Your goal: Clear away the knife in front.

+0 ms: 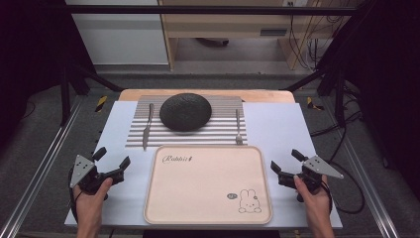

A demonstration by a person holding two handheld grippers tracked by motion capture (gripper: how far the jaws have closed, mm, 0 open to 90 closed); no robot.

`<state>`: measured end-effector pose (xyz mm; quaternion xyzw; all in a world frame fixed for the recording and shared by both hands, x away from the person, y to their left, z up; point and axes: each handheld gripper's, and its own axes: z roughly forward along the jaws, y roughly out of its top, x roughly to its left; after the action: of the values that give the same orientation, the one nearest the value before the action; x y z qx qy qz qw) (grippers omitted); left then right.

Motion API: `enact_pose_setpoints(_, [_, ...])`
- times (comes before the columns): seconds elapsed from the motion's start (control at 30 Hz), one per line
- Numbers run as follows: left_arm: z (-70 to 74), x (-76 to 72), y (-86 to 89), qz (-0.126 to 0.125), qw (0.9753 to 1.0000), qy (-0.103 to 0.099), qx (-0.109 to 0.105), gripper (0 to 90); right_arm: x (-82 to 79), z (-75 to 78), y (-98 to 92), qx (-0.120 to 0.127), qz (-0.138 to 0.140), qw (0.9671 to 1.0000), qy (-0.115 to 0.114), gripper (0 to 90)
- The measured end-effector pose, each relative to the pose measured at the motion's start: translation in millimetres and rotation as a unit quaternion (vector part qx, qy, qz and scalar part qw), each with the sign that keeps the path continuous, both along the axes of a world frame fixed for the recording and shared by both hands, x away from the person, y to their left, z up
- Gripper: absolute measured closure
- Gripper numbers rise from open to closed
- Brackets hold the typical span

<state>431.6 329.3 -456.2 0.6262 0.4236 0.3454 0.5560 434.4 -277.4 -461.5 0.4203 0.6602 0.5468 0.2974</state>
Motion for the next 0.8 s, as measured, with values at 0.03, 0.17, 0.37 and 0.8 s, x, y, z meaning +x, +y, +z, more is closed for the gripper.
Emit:
enact_pose_setpoints(0.03, [0.0,0.0,0.0,0.0,1.0,0.0,0.0,4.0,0.1,0.3,0.5,-0.002,-0.002,1.0,0.002,6.5])
enact_pose_setpoints(0.17, [0.5,-0.7,-3.4,0.015,0.9999,0.006,-0.005,2.9,0.1,0.2,2.4,0.001,-0.003,0.9999,0.011,5.8])
enact_pose_setpoints(0.37, [6.7,2.9,-6.8,0.03,0.9992,0.014,-0.022,3.9,0.5,-0.3,1.2,0.004,-0.004,0.9999,0.015,5.9])
enact_pose_setpoints(0.8, [12.3,23.2,-44.9,0.015,0.9967,0.073,0.033,6.0,0.5,0.4,6.0,0.016,0.012,0.9995,0.026,5.7])
